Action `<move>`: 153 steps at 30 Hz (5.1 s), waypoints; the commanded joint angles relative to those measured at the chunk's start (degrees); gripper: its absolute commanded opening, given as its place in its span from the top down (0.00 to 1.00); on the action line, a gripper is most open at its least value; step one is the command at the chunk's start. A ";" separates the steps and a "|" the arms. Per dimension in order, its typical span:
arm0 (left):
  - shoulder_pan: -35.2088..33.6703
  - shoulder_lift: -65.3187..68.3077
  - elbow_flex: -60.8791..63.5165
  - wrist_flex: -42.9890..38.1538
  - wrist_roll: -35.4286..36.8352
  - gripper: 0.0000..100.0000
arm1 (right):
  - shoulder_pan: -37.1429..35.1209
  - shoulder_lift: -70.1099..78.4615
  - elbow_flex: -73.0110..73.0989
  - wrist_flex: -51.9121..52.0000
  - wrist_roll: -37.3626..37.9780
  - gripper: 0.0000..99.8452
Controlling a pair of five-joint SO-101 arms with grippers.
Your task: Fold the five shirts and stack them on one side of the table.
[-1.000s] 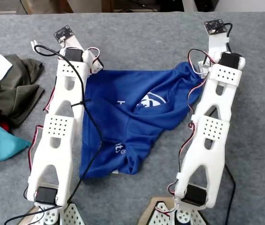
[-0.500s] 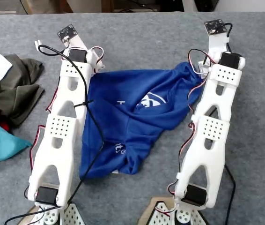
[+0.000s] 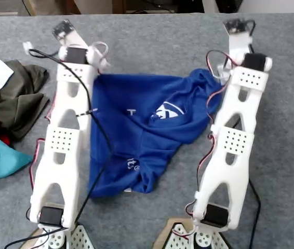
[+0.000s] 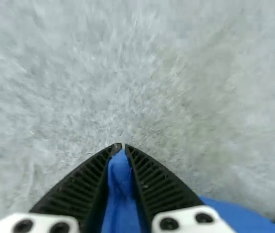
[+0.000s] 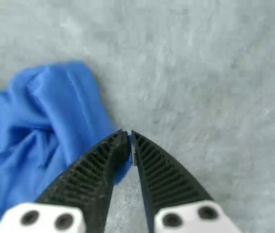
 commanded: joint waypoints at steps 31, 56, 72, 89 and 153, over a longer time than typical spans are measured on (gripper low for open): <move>-4.31 -84.00 -2.64 6.68 -30.86 0.98 | -4.44 -62.02 2.68 1.41 -11.43 1.00; -11.16 -82.77 11.16 1.93 -28.31 0.98 | -14.46 -73.54 11.47 -9.93 -2.73 1.00; 11.96 -77.14 61.19 2.46 -20.48 0.98 | 9.19 -66.51 56.57 -12.48 -1.49 1.00; 31.03 -76.18 106.99 -48.26 -14.51 0.77 | 27.65 -52.44 90.59 -57.85 5.01 1.00; 42.73 1.63 -0.70 1.85 8.53 0.83 | 48.84 -18.07 61.85 -60.48 22.51 1.00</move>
